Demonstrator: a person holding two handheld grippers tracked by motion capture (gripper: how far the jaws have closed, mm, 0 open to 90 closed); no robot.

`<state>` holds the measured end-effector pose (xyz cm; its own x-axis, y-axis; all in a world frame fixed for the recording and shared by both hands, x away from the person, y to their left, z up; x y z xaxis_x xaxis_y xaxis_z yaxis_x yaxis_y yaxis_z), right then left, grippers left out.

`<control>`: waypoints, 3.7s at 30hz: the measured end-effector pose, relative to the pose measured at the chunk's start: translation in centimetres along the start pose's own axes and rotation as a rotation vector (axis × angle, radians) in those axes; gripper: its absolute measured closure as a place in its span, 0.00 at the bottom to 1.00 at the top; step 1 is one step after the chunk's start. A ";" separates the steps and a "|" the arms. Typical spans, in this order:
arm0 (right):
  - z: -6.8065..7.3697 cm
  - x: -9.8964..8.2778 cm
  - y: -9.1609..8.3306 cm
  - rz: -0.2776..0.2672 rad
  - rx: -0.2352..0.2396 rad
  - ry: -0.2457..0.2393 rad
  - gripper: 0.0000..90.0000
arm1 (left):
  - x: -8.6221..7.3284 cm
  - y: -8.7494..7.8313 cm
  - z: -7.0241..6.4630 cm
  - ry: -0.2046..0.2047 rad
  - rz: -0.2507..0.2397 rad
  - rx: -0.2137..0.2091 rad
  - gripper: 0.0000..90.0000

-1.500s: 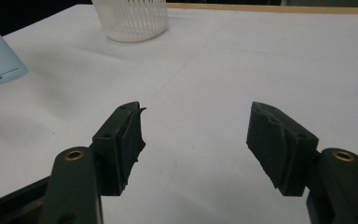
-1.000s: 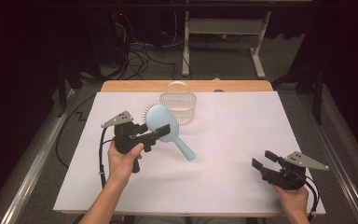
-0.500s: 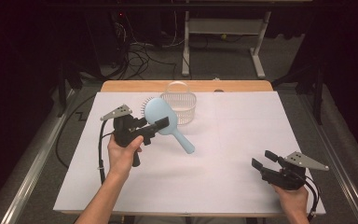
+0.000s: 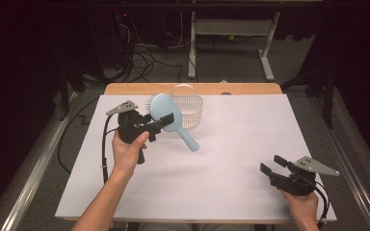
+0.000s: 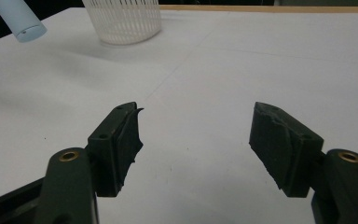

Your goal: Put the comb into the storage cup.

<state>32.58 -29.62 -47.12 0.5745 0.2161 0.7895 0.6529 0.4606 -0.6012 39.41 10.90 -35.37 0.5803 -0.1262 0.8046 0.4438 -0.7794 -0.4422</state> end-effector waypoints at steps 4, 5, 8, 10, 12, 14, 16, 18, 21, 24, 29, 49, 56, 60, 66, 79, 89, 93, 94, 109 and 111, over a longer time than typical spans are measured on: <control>0.0 0.0 -0.1 -0.002 0.001 0.001 0.37 | 0.4 0.1 0.1 -0.001 -0.003 0.009 0.58; 0.0 0.0 0.0 -0.002 0.002 0.000 0.37 | 0.5 0.1 0.2 -0.003 -0.007 0.009 0.58; 0.0 0.0 0.0 -0.001 0.003 -0.004 0.37 | 0.9 0.2 0.3 -0.012 -0.013 0.009 0.58; 0.0 0.0 0.0 0.000 0.003 -0.002 0.37 | 1.2 0.3 0.5 -0.013 -0.014 0.018 0.58; 0.0 0.0 0.0 -0.001 0.002 -0.002 0.37 | 1.4 0.4 0.6 -0.018 -0.017 0.019 0.59; 0.0 0.0 0.0 -0.001 0.001 -0.001 0.37 | 1.7 0.6 0.8 -0.024 -0.022 0.020 0.59; 0.0 0.0 -0.1 -0.005 -0.002 0.000 0.37 | 1.9 0.7 1.0 -0.028 -0.023 0.023 0.59; 0.0 0.0 -0.2 -0.005 -0.003 0.002 0.37 | 2.1 0.8 1.1 -0.029 -0.023 0.033 0.59; 0.0 0.0 -0.2 -0.006 -0.003 0.003 0.37 | 2.5 0.9 1.3 -0.027 -0.018 0.048 0.59; 0.0 0.0 -0.1 -0.013 -0.003 -0.001 0.37 | 3.1 1.0 1.5 -0.013 -0.010 0.067 0.59; 0.1 0.0 -0.1 -0.013 -0.005 -0.012 0.37 | 4.0 1.1 2.0 -0.018 -0.011 0.080 0.59; 0.1 0.0 0.0 -0.009 -0.001 -0.014 0.37 | 6.0 2.3 3.0 -0.034 -0.030 0.104 0.59; 0.1 -0.1 0.1 -0.010 0.000 -0.011 0.37 | 6.7 2.8 3.4 -0.032 -0.034 0.111 0.59; 0.0 -0.1 0.1 -0.011 -0.001 -0.009 0.37 | 7.2 3.0 3.7 -0.042 -0.044 0.115 0.59; 0.0 -0.1 0.2 -0.009 0.002 -0.009 0.37 | 7.9 3.4 4.2 -0.044 -0.045 0.136 0.59; 0.0 -0.2 0.2 -0.005 0.009 -0.014 0.37 | 8.4 3.8 5.2 -0.071 -0.064 0.184 0.58; 0.1 -0.2 0.2 -0.005 0.009 -0.021 0.38 | 8.6 4.6 6.1 -0.092 -0.065 0.218 0.58; 0.1 -0.2 0.2 -0.005 0.009 -0.022 0.38 | 8.5 4.9 6.2 -0.093 -0.062 0.225 0.58; 0.1 -0.2 0.2 -0.005 0.009 -0.022 0.38 | 8.5 5.1 6.3 -0.092 -0.061 0.229 0.58; 0.3 -0.1 0.3 -0.001 0.010 -0.031 0.38 | 7.9 6.7 6.9 -0.092 -0.034 0.255 0.58; 0.3 -0.1 0.3 -0.002 0.008 -0.034 0.38 | 7.8 6.9 7.0 -0.094 -0.026 0.262 0.58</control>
<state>32.54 -29.23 -47.36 0.5562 0.2441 0.7944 0.6498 0.4682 -0.5988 51.82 8.86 -34.92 0.6219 -0.0409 0.7821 0.6137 -0.5948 -0.5192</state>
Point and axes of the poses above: each handheld gripper's, and its own axes: y roughly forward along the jaws, x roughly out of its top, z roughly to its left, the point moved 5 cm from there along y, roughly forward along the jaws, and after that the axes turned 12 degrees about z, right-handed, at the moved point
